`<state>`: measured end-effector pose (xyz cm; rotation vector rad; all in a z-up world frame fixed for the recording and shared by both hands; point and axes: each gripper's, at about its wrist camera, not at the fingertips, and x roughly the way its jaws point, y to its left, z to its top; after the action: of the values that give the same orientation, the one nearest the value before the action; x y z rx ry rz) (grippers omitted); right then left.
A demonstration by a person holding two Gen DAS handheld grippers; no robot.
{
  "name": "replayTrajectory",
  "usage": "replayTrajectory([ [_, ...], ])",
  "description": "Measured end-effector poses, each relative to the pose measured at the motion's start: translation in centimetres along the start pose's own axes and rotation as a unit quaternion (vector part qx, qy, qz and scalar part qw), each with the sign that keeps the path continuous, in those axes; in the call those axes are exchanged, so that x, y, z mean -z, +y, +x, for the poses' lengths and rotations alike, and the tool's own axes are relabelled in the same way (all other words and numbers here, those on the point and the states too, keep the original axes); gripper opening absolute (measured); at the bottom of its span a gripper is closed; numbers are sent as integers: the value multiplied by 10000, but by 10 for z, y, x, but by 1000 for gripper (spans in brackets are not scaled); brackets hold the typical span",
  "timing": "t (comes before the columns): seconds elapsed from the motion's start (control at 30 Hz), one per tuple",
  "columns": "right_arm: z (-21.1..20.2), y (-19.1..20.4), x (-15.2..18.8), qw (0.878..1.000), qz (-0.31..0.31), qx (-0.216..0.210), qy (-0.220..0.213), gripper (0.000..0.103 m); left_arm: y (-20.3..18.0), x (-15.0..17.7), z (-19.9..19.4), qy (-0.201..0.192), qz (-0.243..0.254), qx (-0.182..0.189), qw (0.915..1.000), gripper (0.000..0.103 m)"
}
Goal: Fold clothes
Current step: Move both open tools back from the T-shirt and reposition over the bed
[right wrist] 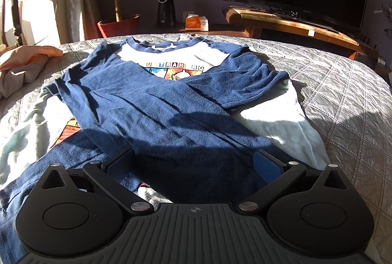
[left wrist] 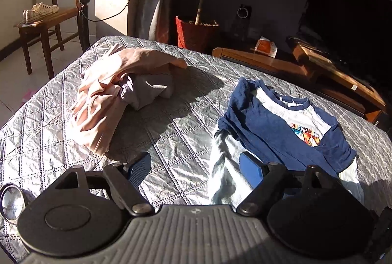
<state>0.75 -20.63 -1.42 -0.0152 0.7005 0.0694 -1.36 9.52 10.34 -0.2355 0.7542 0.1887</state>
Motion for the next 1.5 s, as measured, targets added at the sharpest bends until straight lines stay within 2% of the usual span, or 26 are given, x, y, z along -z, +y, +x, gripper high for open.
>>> replayTrajectory([
  [0.1,0,0,0,10000,1,1,0,103,2,0,-6,-124,17,114,9999,79],
  [0.23,0,0,0,10000,2,3,2,103,5,0,-9,-84,-73,284,9995,81],
  [0.37,0,0,0,10000,3,4,3,103,3,1,-6,-1,113,244,9996,81],
  [0.47,0,0,0,10000,4,5,4,103,4,-1,-8,-88,169,269,9995,81],
  [0.67,0,0,0,10000,5,7,5,103,4,-11,0,-65,-80,296,9995,81],
  [0.97,0,0,0,10000,6,8,6,103,-26,1,14,185,390,290,9986,83],
  [1.1,0,0,0,10000,6,7,5,103,-34,3,13,137,579,304,9978,85],
  [1.33,0,0,0,10000,6,8,5,103,-32,4,17,294,609,374,9970,85],
  [1.5,-1,-1,-1,10000,18,-29,5,103,-29,4,17,254,788,361,9959,83],
])
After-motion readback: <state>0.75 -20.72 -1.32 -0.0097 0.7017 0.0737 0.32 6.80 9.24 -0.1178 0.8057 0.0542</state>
